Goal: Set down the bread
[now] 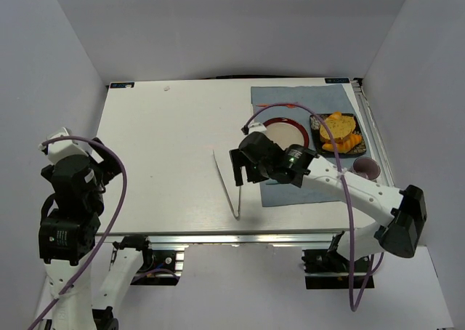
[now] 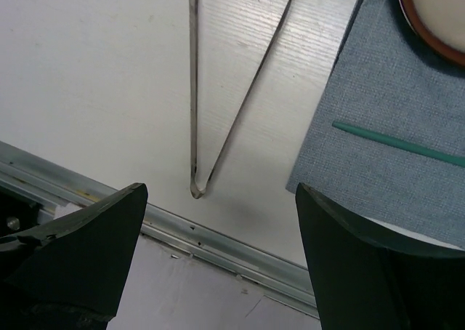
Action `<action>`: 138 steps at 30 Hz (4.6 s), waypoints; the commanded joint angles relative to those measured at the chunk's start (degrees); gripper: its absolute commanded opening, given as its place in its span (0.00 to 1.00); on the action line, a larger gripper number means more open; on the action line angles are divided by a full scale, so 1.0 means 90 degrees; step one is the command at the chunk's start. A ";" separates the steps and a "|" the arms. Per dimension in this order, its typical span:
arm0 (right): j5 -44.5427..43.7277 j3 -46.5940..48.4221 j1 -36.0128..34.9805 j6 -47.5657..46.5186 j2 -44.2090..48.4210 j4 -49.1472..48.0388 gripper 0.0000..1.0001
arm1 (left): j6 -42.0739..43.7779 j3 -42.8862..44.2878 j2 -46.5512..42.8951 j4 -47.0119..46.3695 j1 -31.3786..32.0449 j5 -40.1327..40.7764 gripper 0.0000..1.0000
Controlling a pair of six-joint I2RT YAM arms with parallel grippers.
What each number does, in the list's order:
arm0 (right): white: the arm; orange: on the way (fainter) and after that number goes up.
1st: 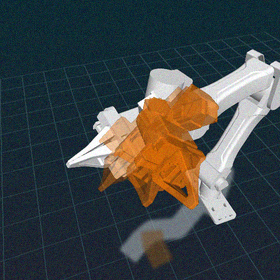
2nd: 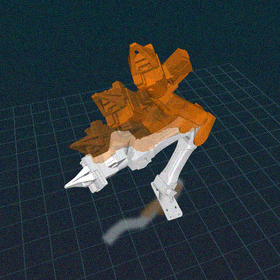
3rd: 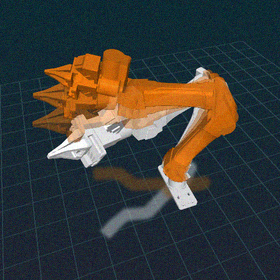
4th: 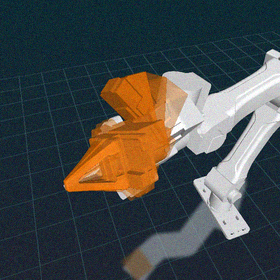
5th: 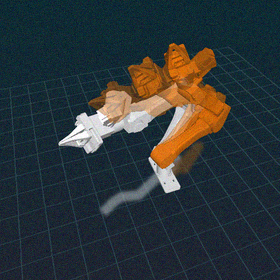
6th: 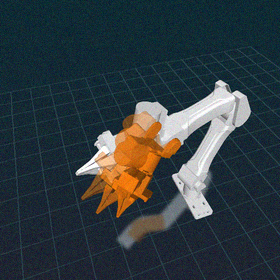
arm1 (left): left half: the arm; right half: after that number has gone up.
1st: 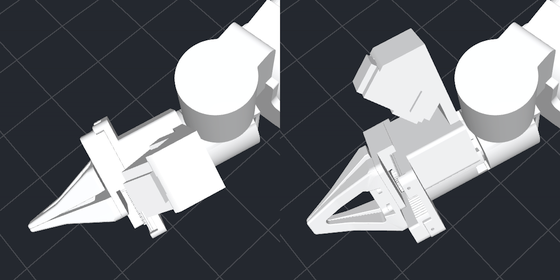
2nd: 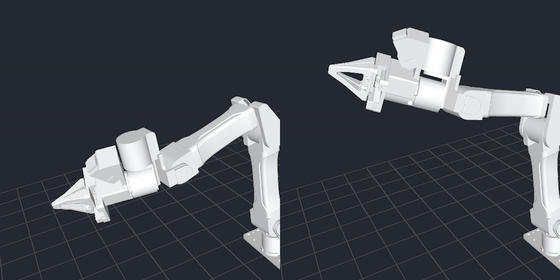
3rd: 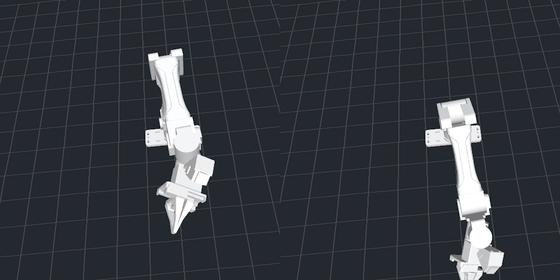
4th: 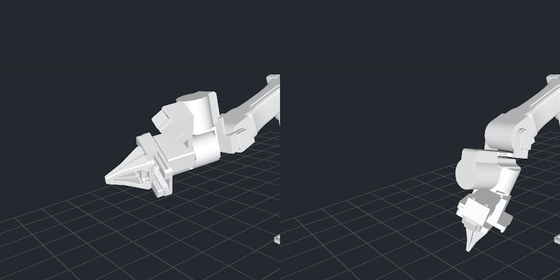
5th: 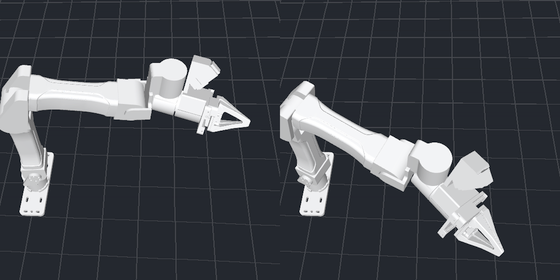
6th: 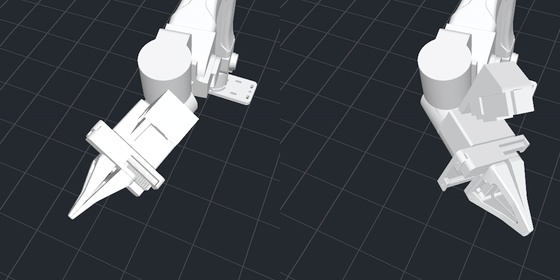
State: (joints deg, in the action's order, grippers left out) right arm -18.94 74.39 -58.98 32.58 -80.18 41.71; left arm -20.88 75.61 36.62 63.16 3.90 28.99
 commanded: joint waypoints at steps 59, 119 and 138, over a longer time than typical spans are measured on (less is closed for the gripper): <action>-0.0318 0.0367 -0.0341 0.1986 -0.3835 -0.0729 0.74 | 0.0231 -0.0140 -0.0299 0.0688 0.0006 -0.0829 0.98; -0.0145 0.3317 0.4852 0.0092 0.0013 0.2787 0.38 | 0.0113 0.0485 0.1350 -0.1001 0.0250 -0.1415 0.98; 0.2543 0.1228 0.7676 -0.2193 0.0705 0.1723 0.39 | 0.0084 0.0651 0.1751 -0.1060 0.0377 -0.1737 0.98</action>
State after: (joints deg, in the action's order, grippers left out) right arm -0.97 87.22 8.08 16.95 -77.49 61.60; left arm -20.38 79.42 52.12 54.78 6.74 14.24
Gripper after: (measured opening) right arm 0.388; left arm 0.983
